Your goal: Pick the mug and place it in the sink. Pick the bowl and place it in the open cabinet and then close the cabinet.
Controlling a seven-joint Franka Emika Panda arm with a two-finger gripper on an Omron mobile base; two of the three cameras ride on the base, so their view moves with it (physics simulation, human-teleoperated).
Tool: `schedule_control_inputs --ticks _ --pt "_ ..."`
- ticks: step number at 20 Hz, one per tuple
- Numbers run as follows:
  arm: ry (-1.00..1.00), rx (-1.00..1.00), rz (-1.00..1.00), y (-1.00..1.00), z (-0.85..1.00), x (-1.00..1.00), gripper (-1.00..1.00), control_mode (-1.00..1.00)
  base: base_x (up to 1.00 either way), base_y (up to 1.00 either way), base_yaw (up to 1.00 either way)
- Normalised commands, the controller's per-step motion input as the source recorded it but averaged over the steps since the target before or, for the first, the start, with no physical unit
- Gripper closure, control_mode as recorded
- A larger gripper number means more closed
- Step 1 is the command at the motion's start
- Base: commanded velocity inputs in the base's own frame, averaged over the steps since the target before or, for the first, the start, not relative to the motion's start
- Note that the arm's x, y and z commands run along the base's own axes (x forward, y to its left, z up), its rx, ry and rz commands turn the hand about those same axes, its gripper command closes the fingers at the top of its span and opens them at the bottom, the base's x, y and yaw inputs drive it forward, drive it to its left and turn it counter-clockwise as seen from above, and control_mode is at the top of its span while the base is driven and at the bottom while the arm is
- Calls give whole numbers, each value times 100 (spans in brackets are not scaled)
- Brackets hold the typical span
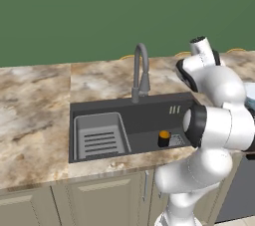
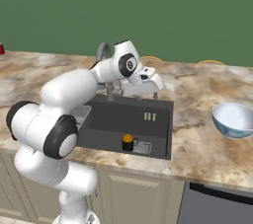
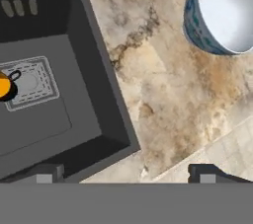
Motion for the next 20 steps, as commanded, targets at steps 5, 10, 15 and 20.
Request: schedule_control_inputs --ticks 5,10,15,20 --pt "-20 2 -67 -17 0 -10 -100 -100 0 0 0" --pt "-19 7 -60 -23 0 -1 -100 -100 0 0 0" --pt "-26 2 -57 -34 0 0 -100 -100 0 0 0" --pt "-36 -2 -50 -22 0 0 -100 -100 0 0 0"
